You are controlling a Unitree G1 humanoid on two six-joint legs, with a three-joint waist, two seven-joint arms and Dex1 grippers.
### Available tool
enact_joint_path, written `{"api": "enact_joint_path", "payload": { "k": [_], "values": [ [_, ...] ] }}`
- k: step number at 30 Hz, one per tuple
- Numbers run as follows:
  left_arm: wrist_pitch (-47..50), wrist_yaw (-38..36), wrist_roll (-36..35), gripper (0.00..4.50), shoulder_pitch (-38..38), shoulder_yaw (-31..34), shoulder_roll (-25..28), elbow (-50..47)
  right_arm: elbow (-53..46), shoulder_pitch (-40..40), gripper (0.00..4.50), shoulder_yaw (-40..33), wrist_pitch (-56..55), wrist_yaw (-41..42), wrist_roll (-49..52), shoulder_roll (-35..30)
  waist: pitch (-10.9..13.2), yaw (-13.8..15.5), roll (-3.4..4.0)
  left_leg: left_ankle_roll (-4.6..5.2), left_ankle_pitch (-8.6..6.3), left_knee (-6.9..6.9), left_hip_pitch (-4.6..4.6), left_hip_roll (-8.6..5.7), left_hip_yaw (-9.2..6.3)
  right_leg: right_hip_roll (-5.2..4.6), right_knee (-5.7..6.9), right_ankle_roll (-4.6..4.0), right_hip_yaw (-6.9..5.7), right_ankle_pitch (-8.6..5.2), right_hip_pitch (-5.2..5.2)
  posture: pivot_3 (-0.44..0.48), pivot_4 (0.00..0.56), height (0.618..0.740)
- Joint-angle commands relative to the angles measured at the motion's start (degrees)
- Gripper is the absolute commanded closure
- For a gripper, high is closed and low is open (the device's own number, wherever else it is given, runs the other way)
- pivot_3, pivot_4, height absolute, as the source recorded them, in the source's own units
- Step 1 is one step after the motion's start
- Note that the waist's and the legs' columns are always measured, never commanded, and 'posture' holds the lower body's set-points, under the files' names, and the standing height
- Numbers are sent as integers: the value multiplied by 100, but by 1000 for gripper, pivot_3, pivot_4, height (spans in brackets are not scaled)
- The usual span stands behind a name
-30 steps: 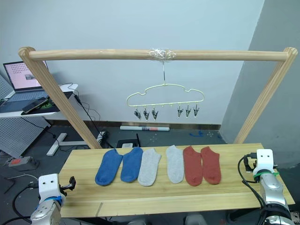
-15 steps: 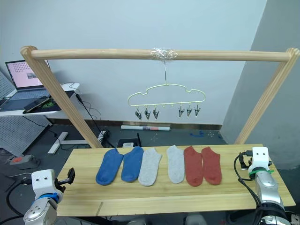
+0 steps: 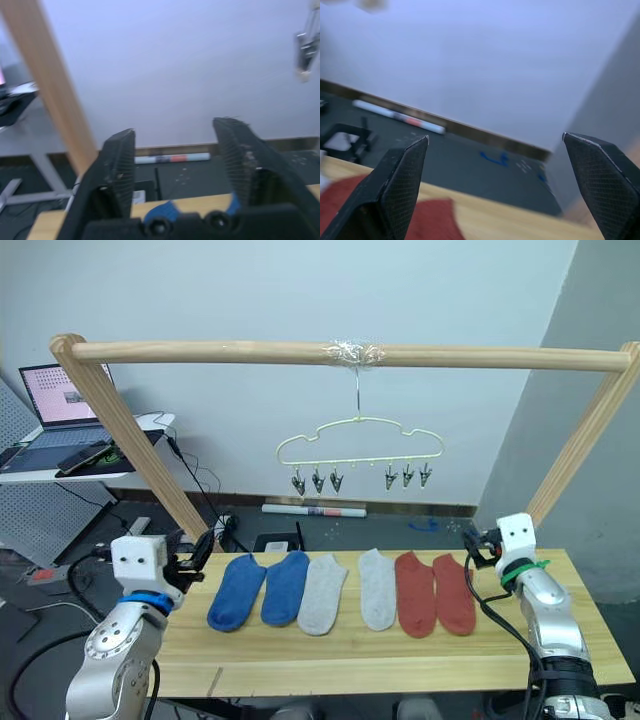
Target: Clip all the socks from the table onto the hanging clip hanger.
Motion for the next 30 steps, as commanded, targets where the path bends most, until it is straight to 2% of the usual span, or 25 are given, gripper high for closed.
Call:
{"api": "enact_joint_path", "payload": {
  "k": [1, 9, 18, 30],
  "values": [
    [20, -33, 247, 2126, -404, -367, -13, -145, -712, -292, 0, 197, 355, 569, 374, -43, 36, -3, -6, 0, 0, 0, 0, 0, -1, 0, 0, 0, -1, 0, 0, 19, 43, 740],
    [-103, -3, 445, 2126, -1181, -767, -420, 337, -1980, -670, 0, 891, 1236, 1285, 851, 123, 97, -18, -15, -1, -1, -5, -9, 0, -1, 0, -2, 12, -2, -10, -7, -20, 60, 740],
    [-366, -32, 518, 2126, -1915, -881, -879, 1096, -2893, -1027, 0, 1227, 1828, 1221, 1021, 369, 224, -29, -48, -2, -2, -6, -14, 0, -6, 0, -4, 20, -7, -8, -10, -61, 89, 740],
    [-760, -68, 660, 2126, -2323, -956, -1109, 1696, -3587, -1011, 0, 1397, 2339, 918, 1152, 612, 350, -58, -51, -4, -2, -9, -43, 1, -5, 0, -1, 47, -7, 5, -43, -84, 108, 740]
  ]
}}
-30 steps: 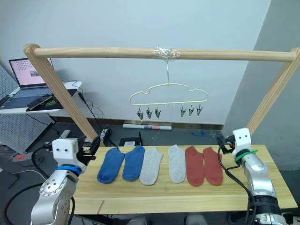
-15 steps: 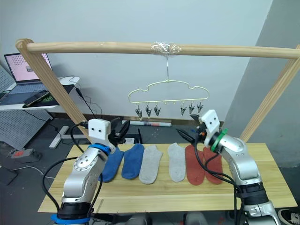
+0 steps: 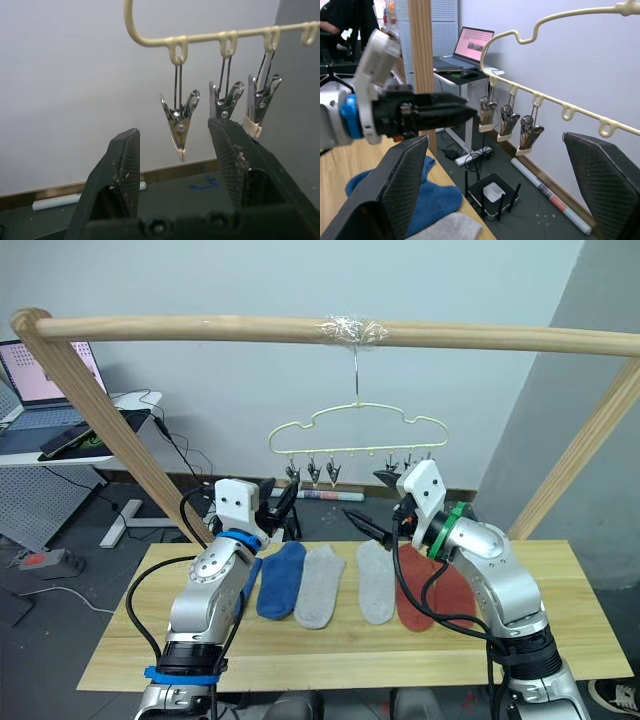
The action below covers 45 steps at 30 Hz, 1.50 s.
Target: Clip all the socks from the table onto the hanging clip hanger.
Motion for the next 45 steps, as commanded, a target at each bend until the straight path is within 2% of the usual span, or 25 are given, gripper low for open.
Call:
{"api": "enact_joint_path", "payload": {
  "k": [1, 5, 45],
  "values": [
    [-225, -19, 24, 2126, -232, 8, -66, 37, -369, -90, 0, 24, 118, -47, 169, 59, 6, -11, -1, 0, 0, 0, -7, 0, -1, 0, -1, 1, -1, 1, -5, -84, 108, 740],
    [-357, 34, 61, 2126, -411, 52, -123, 216, -475, -80, 0, 57, 203, -46, 187, 60, 7, -32, -1, 0, 1, 4, -53, -1, -5, 0, 2, 5, -3, 4, -50, -86, 108, 740],
    [-1144, 62, 223, 2126, -1127, 126, -113, 1311, -441, -331, 0, -56, 400, -129, 299, 6, 54, -120, -2, 0, 1, 4, -55, -2, -7, 0, 1, 6, -7, 4, -50, -125, 133, 740]
  ]
}}
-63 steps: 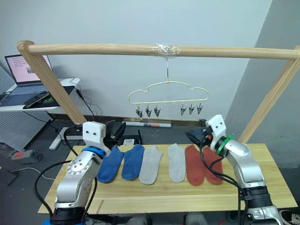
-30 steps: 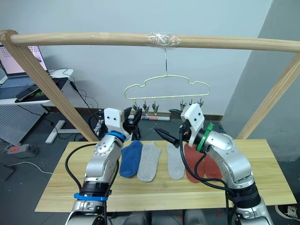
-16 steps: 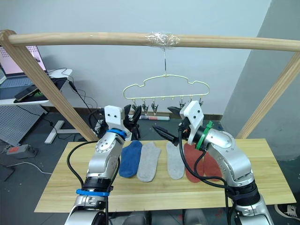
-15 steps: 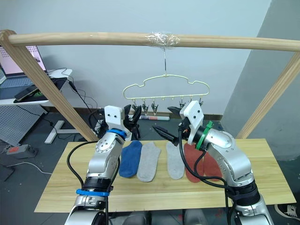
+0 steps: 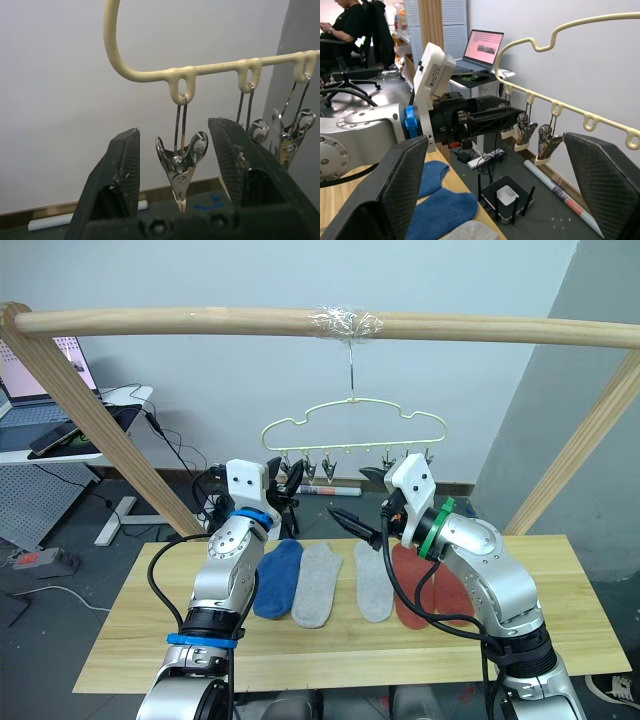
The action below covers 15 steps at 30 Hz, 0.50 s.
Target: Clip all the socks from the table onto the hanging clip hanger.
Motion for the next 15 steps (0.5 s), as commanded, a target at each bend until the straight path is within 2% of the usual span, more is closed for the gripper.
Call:
{"api": "enact_joint_path", "payload": {
  "k": [1, 5, 7, 9, 12, 15],
  "values": [
    [-233, -103, 10, 2126, -141, 42, 38, -46, -204, -133, 0, -138, -28, -27, 115, -5, 7, -1, 0, 0, 0, 0, 0, 0, 0, 0, 0, 0, 0, 0, 0, -125, 133, 740],
    [-298, -207, -36, 2952, -143, 52, 25, -49, -161, -140, 0, -152, -33, -40, 105, -12, 31, -1, -1, 0, 0, 0, 0, 0, 0, 0, 0, 0, 0, 0, 0, -124, 136, 740],
    [-309, -214, -33, 3590, -143, 58, 20, -47, -138, -131, 0, -158, -31, -51, 99, -9, 49, -1, -3, 0, 0, 0, 0, 0, 0, 0, 0, 0, 0, 0, 0, -124, 136, 740],
    [-318, -207, -27, 4035, -152, 61, 15, -45, -116, -101, 0, -158, -33, -45, 89, -26, 62, -1, -4, 0, 0, 0, 0, 0, 0, 0, 0, 0, 0, 0, 0, -124, 137, 740],
    [-356, -165, 0, 4474, -171, 93, 31, -40, -74, -21, 0, -168, -25, -71, 67, -44, 75, 0, -4, 0, 0, 0, -1, 0, -1, 0, 0, 0, 0, 0, 0, -124, 137, 740],
    [-352, -176, 22, 4496, -81, 91, 66, -127, 52, 140, 0, -85, 94, -445, -391, -189, 80, 1, -4, 0, 0, 0, -1, 0, 0, 0, 0, 0, 0, 0, -1, -121, 139, 740]
  ]
}}
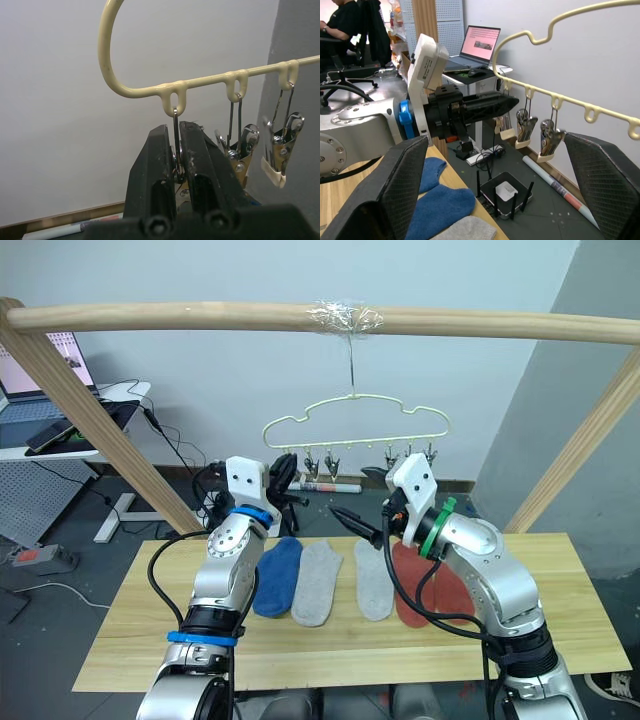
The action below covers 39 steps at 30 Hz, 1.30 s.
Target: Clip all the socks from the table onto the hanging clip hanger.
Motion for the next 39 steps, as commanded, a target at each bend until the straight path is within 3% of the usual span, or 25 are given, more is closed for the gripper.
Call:
{"api": "enact_joint_path", "payload": {
  "k": [1, 8, 12, 18, 26, 37, 39],
  "values": [
    [-111, -14, 31, 4496, 42, 46, 72, -236, 65, 221, 0, -77, 173, -601, -556, -179, 2, 4, -2, 0, 0, 0, 0, 0, -1, 0, 0, 0, 0, 0, 0, -121, 138, 740],
    [68, -21, 138, 4496, 294, -69, 117, -529, 419, 1198, 0, -455, 521, -1606, -1258, -351, 22, 4, -1, 0, 0, 0, -1, 1, 1, -1, 1, -1, 1, 0, -1, -131, 150, 740],
    [205, -70, 136, 4496, 398, -99, 151, -672, 1086, 1624, 0, -475, 290, -1644, -1609, -665, 58, 1, -2, 0, 0, -1, -1, -1, 10, -2, -2, 0, 7, -1, -1, -124, 166, 740],
    [396, -137, 122, 4496, 600, -98, 234, -907, 2537, 1214, 0, -550, -21, -1619, -1640, -407, 105, -157, -1, 1, 1, 1, 8, 6, 10, 5, 12, 1, 8, 0, 1, -102, 178, 740],
    [635, -101, 125, 4496, 887, -94, 253, -1321, 4290, 392, 0, -921, -561, -1887, -1584, -67, 165, -146, -3, 2, 1, 0, 2, 3, 9, 2, 6, 0, 9, 1, 1, -72, 185, 740],
    [847, -76, 145, 4496, 1026, -61, 300, -1619, 4991, 421, 0, -835, -432, -1661, -1615, 122, 169, -143, 1, 2, 1, 0, 8, 4, 9, 3, 9, 0, 10, 1, 4, -36, 177, 740],
    [872, -81, 142, 4500, 1009, -58, 314, -1640, 5019, 483, 374, -783, -458, -1597, -1667, 83, 169, -143, 1, 2, 1, 0, 8, 5, 8, 4, 9, 0, 8, 1, 4, -38, 174, 740]
  ]
}}
